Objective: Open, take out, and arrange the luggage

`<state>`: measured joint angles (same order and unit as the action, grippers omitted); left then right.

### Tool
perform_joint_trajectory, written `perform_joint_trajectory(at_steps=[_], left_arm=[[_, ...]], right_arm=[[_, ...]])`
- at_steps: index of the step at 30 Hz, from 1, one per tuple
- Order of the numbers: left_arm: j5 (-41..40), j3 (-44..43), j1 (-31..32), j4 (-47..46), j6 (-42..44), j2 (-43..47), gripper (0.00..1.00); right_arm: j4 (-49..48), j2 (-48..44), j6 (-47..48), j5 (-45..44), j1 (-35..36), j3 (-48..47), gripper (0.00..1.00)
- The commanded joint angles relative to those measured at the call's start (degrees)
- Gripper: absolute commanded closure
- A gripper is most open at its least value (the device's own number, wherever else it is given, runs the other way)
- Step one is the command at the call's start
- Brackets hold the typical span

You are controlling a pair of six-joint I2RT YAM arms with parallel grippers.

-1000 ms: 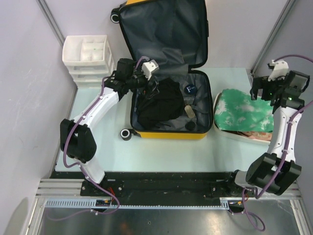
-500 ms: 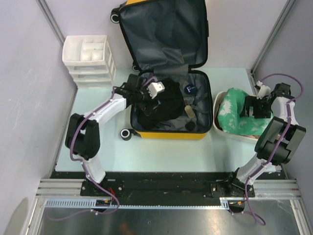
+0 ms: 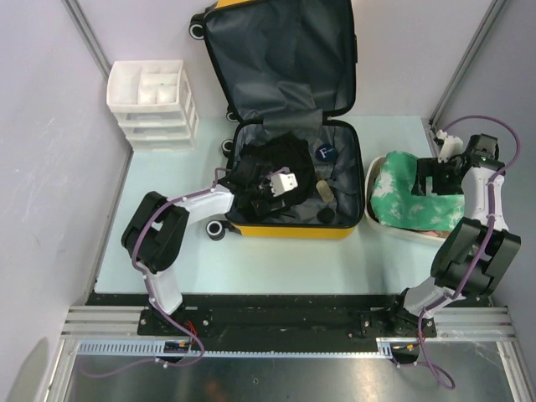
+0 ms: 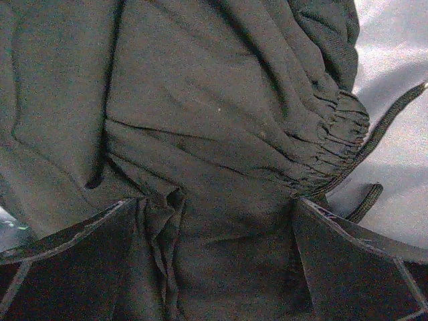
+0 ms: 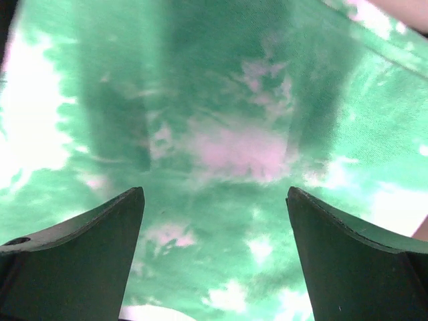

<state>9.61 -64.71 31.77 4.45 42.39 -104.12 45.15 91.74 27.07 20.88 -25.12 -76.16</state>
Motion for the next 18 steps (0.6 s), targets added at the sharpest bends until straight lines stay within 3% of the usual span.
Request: perform_joint_trajectory(at_steps=[1, 10, 18], left_arm=[[-7.57, 0.11, 0.49, -11.92, 5.51, -1.53, 0.0], [-4.25, -6.39, -1.27, -10.52, 2.44, -0.74, 0.05], [6.46, -11.14, -4.35, -7.09, -1.26, -0.39, 0.3]], right_arm=[[-1.46, -7.97, -1.23, 0.91, 3.14, -0.83, 0.07], [-2.69, -15.71, -3.25, 4.07, 10.35, -2.32, 0.02], [-3.92, -16.86, -2.99, 7.32, 17.91, -2.33, 0.01]])
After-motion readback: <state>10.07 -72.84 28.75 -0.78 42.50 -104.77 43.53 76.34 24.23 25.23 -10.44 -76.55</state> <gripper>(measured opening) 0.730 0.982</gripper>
